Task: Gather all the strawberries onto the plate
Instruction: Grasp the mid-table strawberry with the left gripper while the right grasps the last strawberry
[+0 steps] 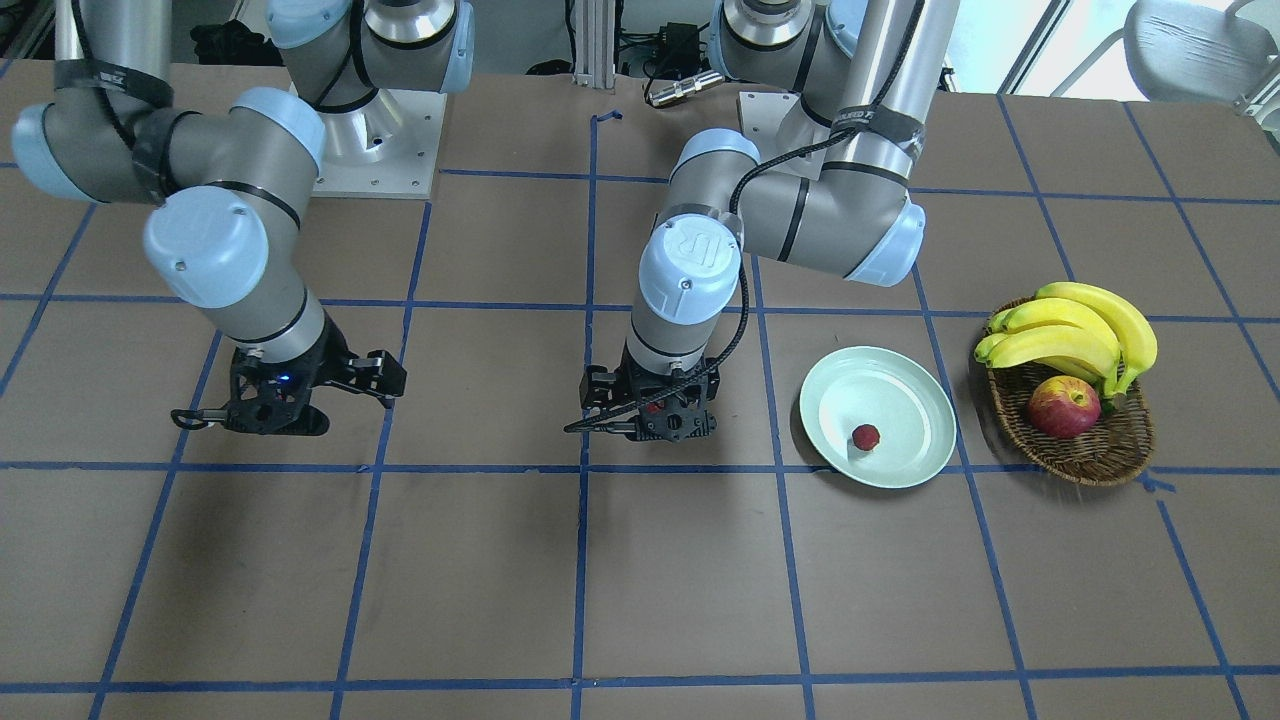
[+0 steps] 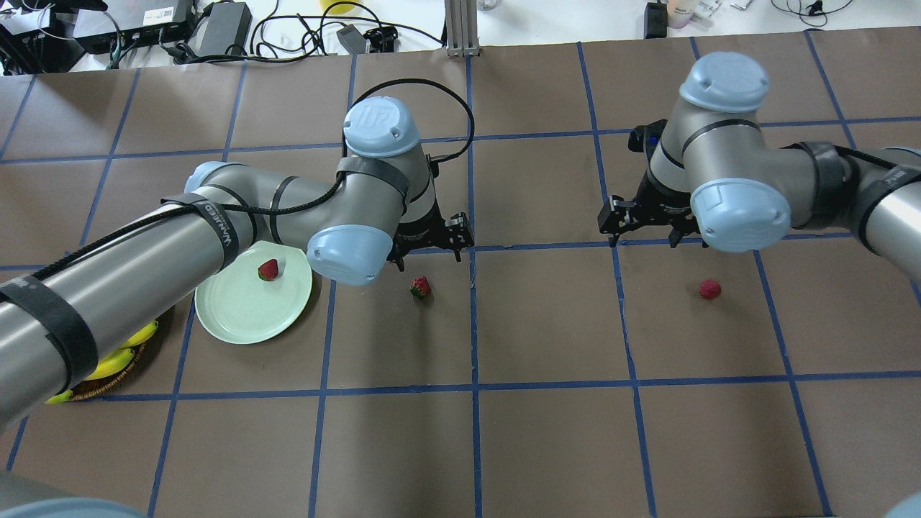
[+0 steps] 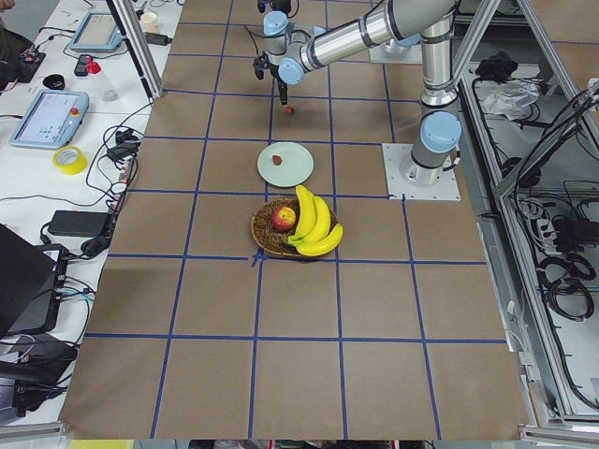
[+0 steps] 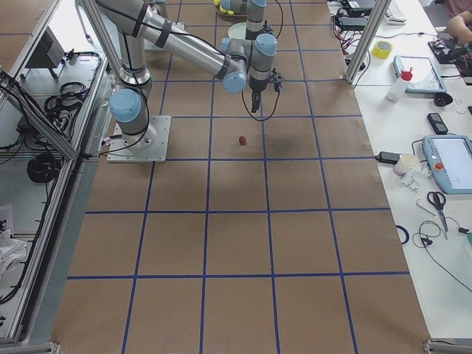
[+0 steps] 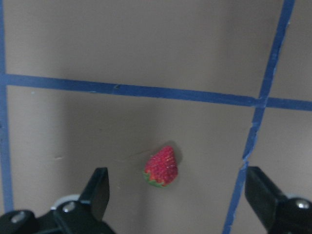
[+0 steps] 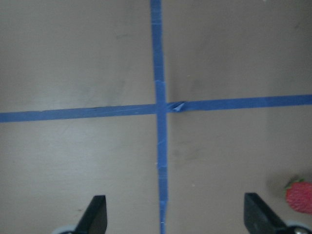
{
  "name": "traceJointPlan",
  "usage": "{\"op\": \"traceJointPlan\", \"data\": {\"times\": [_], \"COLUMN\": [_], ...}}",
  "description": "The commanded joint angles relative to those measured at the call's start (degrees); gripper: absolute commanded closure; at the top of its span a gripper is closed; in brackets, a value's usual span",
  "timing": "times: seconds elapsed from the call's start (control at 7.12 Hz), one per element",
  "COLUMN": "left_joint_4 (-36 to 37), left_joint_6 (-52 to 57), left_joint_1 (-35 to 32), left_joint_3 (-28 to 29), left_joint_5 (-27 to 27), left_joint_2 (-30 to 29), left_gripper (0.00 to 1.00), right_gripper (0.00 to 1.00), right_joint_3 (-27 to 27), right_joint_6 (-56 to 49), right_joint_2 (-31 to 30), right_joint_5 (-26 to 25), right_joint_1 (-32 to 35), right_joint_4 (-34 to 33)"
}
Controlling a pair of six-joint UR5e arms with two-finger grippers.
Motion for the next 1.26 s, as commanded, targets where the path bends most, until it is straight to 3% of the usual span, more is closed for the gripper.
{"op": "traceJointPlan", "data": {"times": [0.0, 0.14, 0.28, 0.42, 0.7, 0.84, 1.12], "left_joint_4": [9.73, 10.31, 10.31, 10.14, 10.14, 10.40, 10.49], "left_joint_6": [-0.15, 3.42, 3.98, 3.99, 3.90, 4.68, 6.17], "left_joint_1": [-1.01, -0.92, -0.92, -0.92, -0.92, -0.92, 2.22], "left_joint_3": [-4.92, -4.51, -5.03, -5.73, -5.91, -5.74, -5.47], "left_joint_5": [2.59, 4.09, 4.28, 4.46, 4.19, 4.19, 3.93], "left_joint_2": [-2.25, -2.16, -2.25, -2.16, -1.81, -1.73, -0.41], "left_gripper": [0.03, 0.03, 0.09, 0.41, 0.78, 0.92, 1.00], "right_gripper": [0.01, 0.01, 0.01, 0.01, 0.04, 0.04, 0.04], "right_joint_3": [0.52, 1.30, 2.36, 2.98, 5.69, 8.23, 12.71], "right_joint_6": [-15.36, -16.02, -17.51, -17.61, -17.61, -17.70, -17.01], "right_joint_2": [-0.34, -0.34, -0.34, -0.34, -0.34, -0.34, -0.34], "right_joint_5": [-1.79, -1.71, -1.62, -1.79, -1.79, -1.79, -0.57], "right_joint_1": [-10.47, -12.08, -12.44, -12.53, -12.62, -12.88, -13.32], "right_joint_4": [-0.24, -0.15, -0.67, -1.89, -3.47, -7.05, -10.24]}}
